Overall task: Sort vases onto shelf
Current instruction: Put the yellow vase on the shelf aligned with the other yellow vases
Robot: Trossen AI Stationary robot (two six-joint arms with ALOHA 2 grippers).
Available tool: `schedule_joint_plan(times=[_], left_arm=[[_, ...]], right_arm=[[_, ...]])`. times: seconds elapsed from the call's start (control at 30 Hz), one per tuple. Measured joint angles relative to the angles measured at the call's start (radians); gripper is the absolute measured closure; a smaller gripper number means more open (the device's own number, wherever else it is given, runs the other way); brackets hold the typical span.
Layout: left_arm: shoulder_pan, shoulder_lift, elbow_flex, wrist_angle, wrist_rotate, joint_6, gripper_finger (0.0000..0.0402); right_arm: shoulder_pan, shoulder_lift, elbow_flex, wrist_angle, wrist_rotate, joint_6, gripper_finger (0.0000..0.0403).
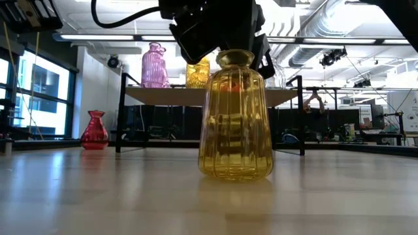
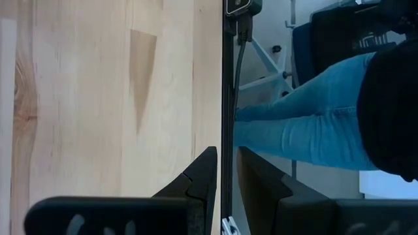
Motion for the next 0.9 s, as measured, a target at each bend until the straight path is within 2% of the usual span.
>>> schedule_joint_plan(times=[0.3,0.6,0.73,0.9], left_arm=[[0.0,0.0,0.0,0.0,-0.002,0.0,0.0348],[0.0,0.0,0.0,0.0,-0.002,0.0,0.0348],[0.0,0.0,0.0,0.0,-0.002,-0.001,0.0348],[0.0,0.0,0.0,0.0,-0.002,0.0,0.0348]], right_arm=[[0.0,-0.002,0.0,0.035,-0.049,-0.016,0.0336],[-0.002,-0.006,0.001,0.031,-0.049,-0.027,0.0336],[-0.011,-0.006,0.051,-0.01,-0.034,-0.028,0.0336],[-0.021,-0.006,0.187,-0.125,0.045,-0.046,0.0336]])
